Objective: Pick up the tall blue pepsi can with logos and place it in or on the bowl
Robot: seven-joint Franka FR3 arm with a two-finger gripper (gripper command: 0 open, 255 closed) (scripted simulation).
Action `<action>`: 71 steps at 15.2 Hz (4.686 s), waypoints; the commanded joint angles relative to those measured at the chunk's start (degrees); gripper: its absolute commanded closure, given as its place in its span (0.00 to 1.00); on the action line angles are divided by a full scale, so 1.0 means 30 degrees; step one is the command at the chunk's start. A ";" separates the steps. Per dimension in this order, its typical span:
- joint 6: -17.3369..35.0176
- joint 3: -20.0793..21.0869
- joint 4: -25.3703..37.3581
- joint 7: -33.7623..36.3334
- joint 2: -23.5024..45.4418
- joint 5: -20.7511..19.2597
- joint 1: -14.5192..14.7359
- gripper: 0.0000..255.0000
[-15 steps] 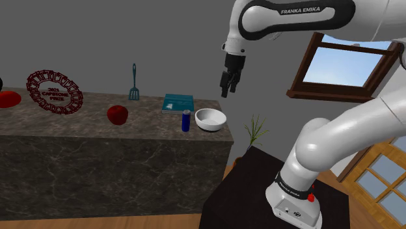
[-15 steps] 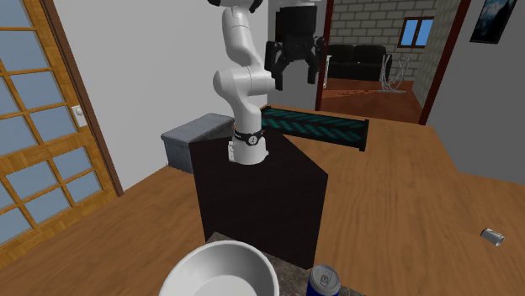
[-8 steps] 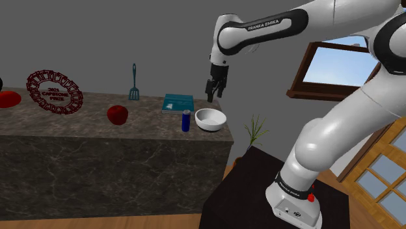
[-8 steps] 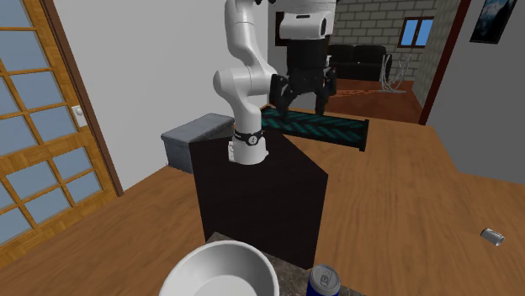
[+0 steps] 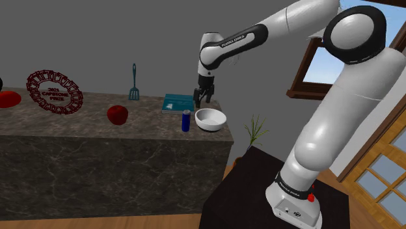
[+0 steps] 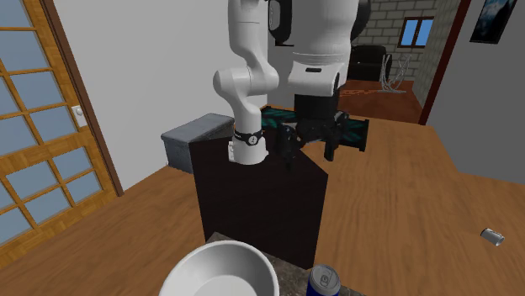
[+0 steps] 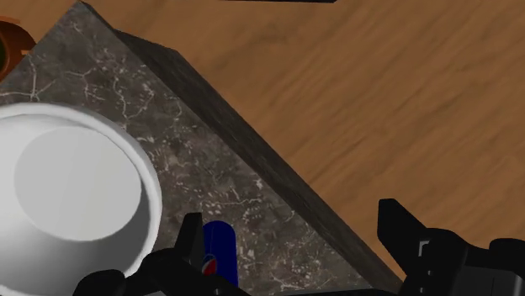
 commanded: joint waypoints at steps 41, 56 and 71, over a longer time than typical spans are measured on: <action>0.3493 -0.0457 0.7893 0.0033 1.1171 0.0096 -0.0629 1.00; 0.0445 -0.0534 0.8948 0.0153 0.9175 -0.0057 -0.0583 1.00; -0.2262 -0.0817 0.9997 -0.0516 0.7526 -0.0110 -0.1061 1.00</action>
